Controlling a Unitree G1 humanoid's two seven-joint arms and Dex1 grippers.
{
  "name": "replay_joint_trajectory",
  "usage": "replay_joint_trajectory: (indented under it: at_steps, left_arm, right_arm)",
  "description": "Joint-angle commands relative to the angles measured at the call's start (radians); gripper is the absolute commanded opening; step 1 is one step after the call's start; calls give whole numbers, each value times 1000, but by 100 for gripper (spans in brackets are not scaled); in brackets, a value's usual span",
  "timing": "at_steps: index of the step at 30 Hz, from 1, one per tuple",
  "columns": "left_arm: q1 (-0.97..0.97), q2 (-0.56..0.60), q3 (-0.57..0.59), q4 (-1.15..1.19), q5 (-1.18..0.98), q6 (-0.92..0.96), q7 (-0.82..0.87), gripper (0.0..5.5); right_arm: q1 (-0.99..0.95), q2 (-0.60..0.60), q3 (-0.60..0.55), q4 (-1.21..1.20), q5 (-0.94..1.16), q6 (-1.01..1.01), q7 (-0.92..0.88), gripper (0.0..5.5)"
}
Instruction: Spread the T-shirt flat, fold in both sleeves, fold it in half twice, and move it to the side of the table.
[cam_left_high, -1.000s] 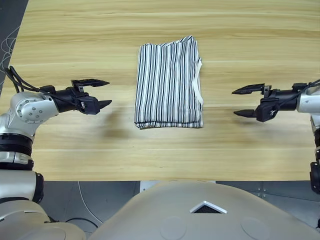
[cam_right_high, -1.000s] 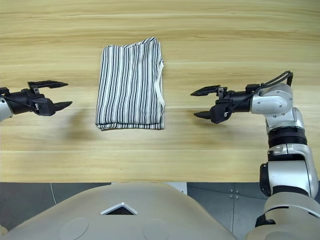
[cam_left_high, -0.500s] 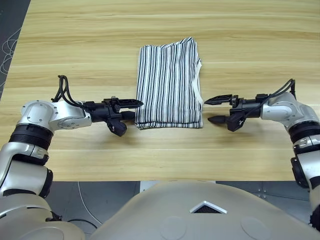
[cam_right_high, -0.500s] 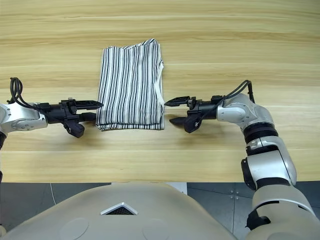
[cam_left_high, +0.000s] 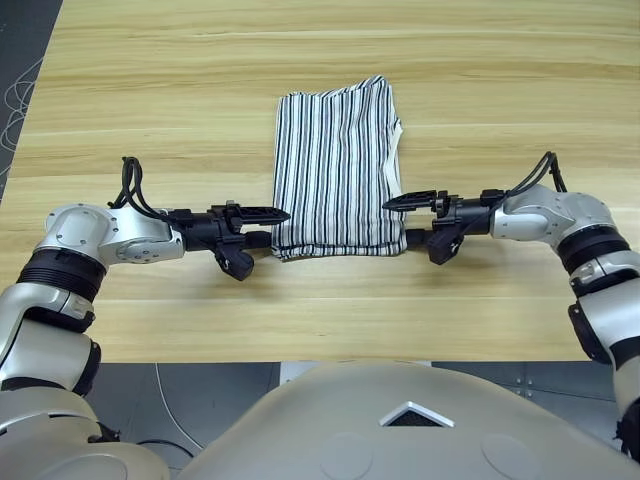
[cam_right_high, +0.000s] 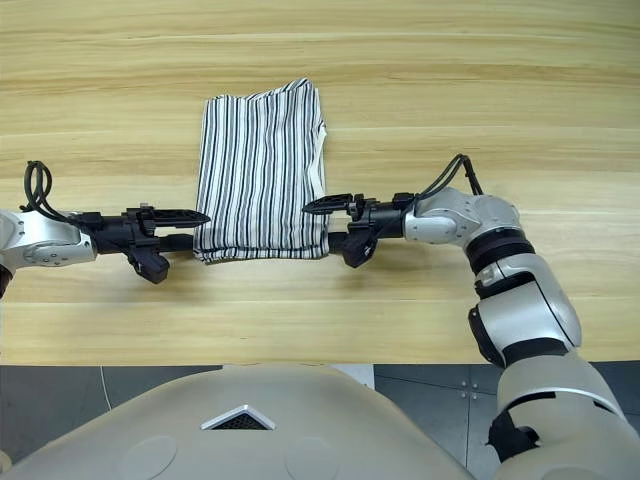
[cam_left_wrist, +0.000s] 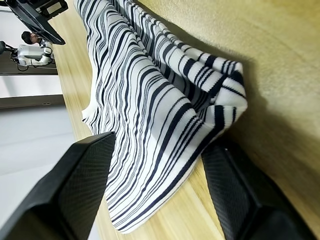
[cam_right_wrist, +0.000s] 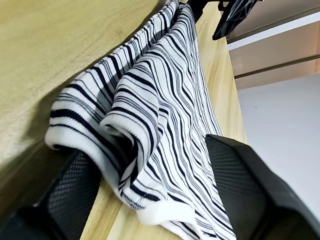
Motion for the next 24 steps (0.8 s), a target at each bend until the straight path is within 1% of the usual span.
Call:
replay_joint_trajectory:
  at_steps: [1, 2, 4, 16, 18, 19, 24]
  left_arm:
    - [35, -27, -71, 25, 61, 9, -65, 308]
    - [34, -30, -77, 24, 73, 16, -55, 308]
    - [32, -35, -90, 20, 104, 36, -29, 311]
    - [-5, -46, -168, 64, 161, 70, 65, 57]
    - [-12, -46, -178, 62, 162, 69, 60, 30]
    - [-15, -44, -180, 61, 161, 67, 59, 22]
    - [-28, -41, -177, 47, 132, 60, 36, 17]
  right_arm:
    - [2, 7, 73, 27, -81, 34, 1, 357]
    - [-2, 7, 83, 28, -84, 34, -5, 357]
    - [-11, 7, 99, 33, -84, 33, -14, 324]
    - [-26, 11, 147, 40, -58, 27, -51, 55]
    - [-28, 12, 151, 41, -52, 26, -51, 17]
    - [-29, 12, 151, 38, -51, 26, -52, 10]
    - [-37, 12, 150, 33, -40, 23, -48, 10]
